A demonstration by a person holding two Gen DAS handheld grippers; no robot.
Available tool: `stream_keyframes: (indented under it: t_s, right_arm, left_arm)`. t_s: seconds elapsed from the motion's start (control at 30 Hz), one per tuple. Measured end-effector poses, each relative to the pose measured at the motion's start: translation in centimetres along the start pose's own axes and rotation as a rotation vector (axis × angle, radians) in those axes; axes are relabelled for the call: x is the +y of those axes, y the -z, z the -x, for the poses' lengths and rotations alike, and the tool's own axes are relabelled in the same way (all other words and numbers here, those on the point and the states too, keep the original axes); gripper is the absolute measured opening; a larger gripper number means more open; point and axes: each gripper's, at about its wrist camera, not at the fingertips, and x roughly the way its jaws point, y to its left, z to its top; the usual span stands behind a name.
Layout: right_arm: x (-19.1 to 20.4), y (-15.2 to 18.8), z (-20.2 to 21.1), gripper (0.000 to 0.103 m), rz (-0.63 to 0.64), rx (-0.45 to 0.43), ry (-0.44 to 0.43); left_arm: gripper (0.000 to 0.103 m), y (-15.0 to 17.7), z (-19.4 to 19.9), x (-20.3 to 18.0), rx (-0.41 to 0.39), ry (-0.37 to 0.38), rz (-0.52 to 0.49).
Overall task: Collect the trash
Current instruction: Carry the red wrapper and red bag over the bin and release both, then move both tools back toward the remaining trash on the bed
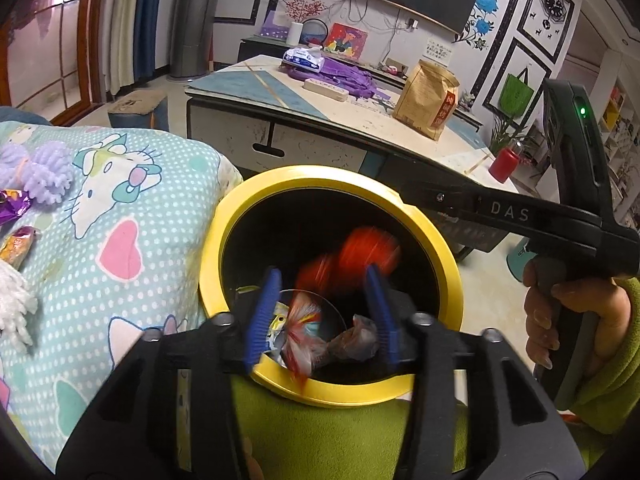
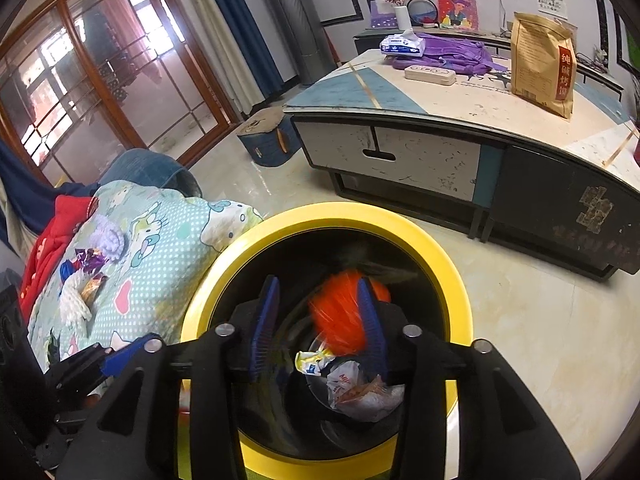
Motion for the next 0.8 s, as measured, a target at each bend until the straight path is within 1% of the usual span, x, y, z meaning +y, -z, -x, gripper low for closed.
stream_keyframes:
  t_s: [0.03,0.1,0.13,0.2,0.23,0.27,0.47,0.6,0.8]
  right_arm:
    - [0.0,0.0,0.1,0.046,-0.001,-0.003,0.002]
    - [0.0,-0.1,0.3,0.048,-0.003,-0.016,0.006]
    - [0.1,-0.1,0.4,0.049,-0.002,-0.020,0.009]
    - [0.1,-0.3,0.7,0.051,0.001,-0.035,0.016]
    - [0.2,-0.3,0.8,0.053,0.002,-0.041,0.016]
    - [0.2,-0.4,1.0,0.054,0.004,-0.048,0.017]
    - [0.8,-0.4,1.5,0.060,0.023,-0.072,0.010]
    - [1.5,-0.4,2.0,0.062,0.042,-0.092,-0.003]
    - [2.8,-0.4,3.0,0.065,0.088,-0.131,-0.031]
  left_arm:
    - [0.048,-0.1,0.1,0.0,-0.007,0.000,0.002]
    - [0.064,-0.3,0.2,-0.1,-0.022,-0.002,0.007]
    - [0.068,-0.4,0.4,0.0,-0.029,-0.002,0.010]
    - [0.083,-0.5,0.8,0.1,-0.045,-0.004,0.018]
    - [0.086,-0.6,0.9,0.1,-0.051,-0.004,0.022]
    - [0.092,-0.7,1.2,0.2,-0.058,-0.005,0.027]
    - [0.092,-1.3,2.8,0.1,-0.109,-0.042,0.026]
    - [0.092,-1.3,3.8,0.2,-0.131,-0.060,0.034]
    - [0.092,-1.5,5.7,0.6,-0.186,-0.124,0.040]
